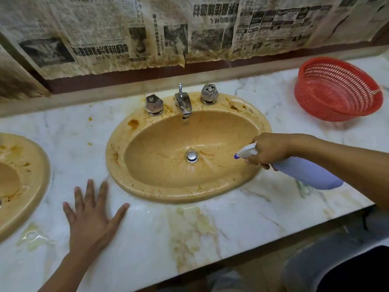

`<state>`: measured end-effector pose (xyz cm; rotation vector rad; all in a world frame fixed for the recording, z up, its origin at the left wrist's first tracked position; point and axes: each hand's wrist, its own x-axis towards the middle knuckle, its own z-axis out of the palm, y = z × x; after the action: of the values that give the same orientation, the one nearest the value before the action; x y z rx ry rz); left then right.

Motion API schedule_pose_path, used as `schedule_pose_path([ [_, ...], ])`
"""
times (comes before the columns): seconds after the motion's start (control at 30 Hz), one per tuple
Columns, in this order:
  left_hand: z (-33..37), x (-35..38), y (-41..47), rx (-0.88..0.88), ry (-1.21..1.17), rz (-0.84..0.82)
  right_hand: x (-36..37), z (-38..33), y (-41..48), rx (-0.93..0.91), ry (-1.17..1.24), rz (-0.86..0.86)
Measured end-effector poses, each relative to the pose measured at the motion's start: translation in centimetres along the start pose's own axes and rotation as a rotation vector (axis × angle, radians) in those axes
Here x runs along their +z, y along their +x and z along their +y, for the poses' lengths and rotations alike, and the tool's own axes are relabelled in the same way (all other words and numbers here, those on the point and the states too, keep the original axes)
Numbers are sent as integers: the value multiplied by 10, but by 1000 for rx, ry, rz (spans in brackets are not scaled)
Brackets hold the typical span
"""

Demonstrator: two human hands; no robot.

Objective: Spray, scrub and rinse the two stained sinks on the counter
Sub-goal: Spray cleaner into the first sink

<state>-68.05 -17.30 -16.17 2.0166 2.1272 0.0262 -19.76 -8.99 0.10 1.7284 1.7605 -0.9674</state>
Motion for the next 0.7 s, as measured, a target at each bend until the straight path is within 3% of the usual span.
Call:
schedule_pose_path([
  [0.13, 4, -1, -2, -22, -28, 0, 3, 29, -14, 27, 93, 55],
  [0.43, 28, 1, -2, -118, -142, 39, 34, 110, -70, 132, 970, 1123],
  [0.53, 28, 4, -4, -119, -125, 52, 44, 127, -75, 177, 1034, 1337],
  [0.7, 33, 4, -5, -126, -92, 48, 65, 151, -68, 178, 1092, 1521],
])
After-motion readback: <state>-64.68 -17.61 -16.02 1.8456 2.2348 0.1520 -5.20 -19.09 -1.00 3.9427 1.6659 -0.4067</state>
